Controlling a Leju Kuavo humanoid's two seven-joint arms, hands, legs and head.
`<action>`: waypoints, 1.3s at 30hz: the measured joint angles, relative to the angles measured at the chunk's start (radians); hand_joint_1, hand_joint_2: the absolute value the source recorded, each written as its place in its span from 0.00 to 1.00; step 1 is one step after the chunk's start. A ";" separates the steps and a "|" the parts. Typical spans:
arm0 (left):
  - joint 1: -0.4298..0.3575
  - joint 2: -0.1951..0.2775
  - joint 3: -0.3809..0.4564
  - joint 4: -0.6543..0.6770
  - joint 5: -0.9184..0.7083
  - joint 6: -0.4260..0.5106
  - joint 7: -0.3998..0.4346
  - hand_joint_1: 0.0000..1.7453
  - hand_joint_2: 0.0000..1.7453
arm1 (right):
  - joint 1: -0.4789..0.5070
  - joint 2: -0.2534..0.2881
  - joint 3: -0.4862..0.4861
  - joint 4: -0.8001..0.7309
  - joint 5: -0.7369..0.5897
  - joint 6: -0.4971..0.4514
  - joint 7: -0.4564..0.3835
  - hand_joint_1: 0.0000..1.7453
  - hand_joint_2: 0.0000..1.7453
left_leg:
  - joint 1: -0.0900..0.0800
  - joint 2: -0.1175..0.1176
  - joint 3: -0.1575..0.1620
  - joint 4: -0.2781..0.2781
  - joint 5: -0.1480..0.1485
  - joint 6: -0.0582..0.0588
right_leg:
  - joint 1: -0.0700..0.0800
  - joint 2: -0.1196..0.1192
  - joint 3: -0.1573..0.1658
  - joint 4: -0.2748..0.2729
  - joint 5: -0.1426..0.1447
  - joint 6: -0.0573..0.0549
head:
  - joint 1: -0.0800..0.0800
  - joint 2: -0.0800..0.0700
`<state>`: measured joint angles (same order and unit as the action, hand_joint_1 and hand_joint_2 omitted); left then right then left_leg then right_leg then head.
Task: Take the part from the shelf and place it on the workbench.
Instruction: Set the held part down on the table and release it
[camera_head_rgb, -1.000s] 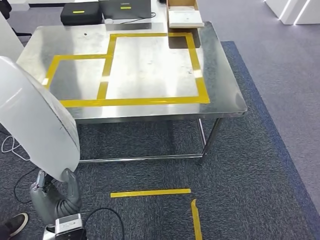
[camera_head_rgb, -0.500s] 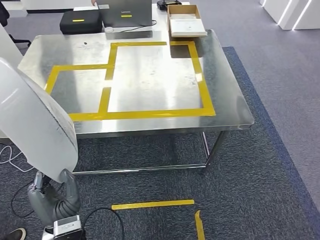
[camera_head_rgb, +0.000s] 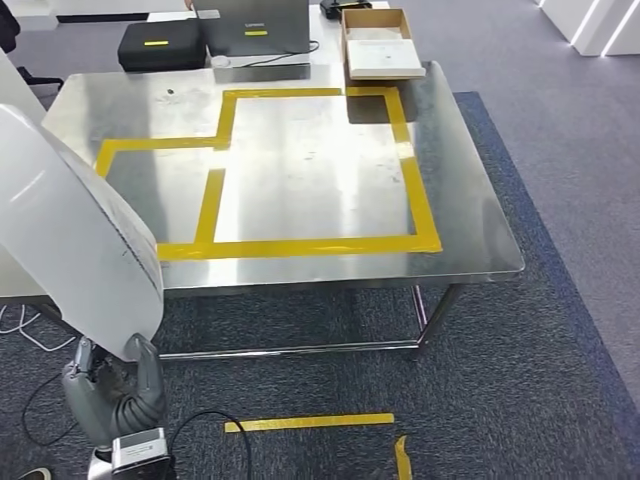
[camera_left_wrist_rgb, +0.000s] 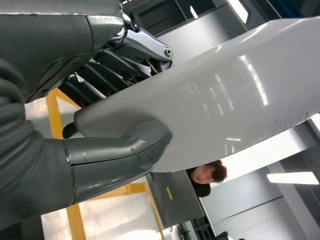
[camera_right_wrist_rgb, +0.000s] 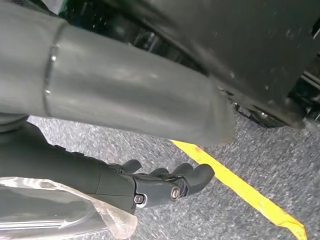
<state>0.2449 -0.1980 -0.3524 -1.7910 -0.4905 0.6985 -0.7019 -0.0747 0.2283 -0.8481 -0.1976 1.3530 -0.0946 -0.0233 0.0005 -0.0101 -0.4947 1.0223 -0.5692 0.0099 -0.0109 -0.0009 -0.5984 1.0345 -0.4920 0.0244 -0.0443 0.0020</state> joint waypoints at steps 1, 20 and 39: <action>-0.001 0.001 -0.002 0.000 0.000 0.000 0.000 1.00 1.00 | -0.001 0.001 -0.002 0.000 -0.009 0.004 -0.008 0.00 0.00 | 0.001 0.001 -0.001 0.011 -0.007 -0.006 | -0.002 0.000 0.007 -0.005 -0.003 -0.005 | -0.003 0.000; -0.004 0.010 -0.026 0.004 -0.021 0.001 0.000 1.00 1.00 | -0.010 0.005 -0.048 0.000 -0.049 0.022 -0.052 0.00 0.00 | 0.005 0.005 -0.077 0.015 0.062 0.028 | -0.008 -0.001 -0.019 0.180 -0.169 0.031 | 0.005 0.000; -0.132 0.017 0.228 0.229 -0.922 0.000 0.218 1.00 1.00 | -0.009 0.010 -0.072 0.000 -0.016 0.136 -0.060 0.00 0.00 | 0.016 0.002 -0.171 0.228 -0.007 -0.030 | -0.005 0.004 0.038 -0.008 -0.025 -0.021 | 0.001 0.000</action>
<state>0.1130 -0.1811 -0.1241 -1.5619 -1.4122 0.6989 -0.4837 -0.0834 0.2382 -0.9198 -0.1976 1.3369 0.0412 -0.0836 0.0163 -0.0077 -0.6661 1.2500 -0.5765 -0.0196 -0.0156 0.0031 -0.5606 1.0268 -0.5174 0.0037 -0.0431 0.0019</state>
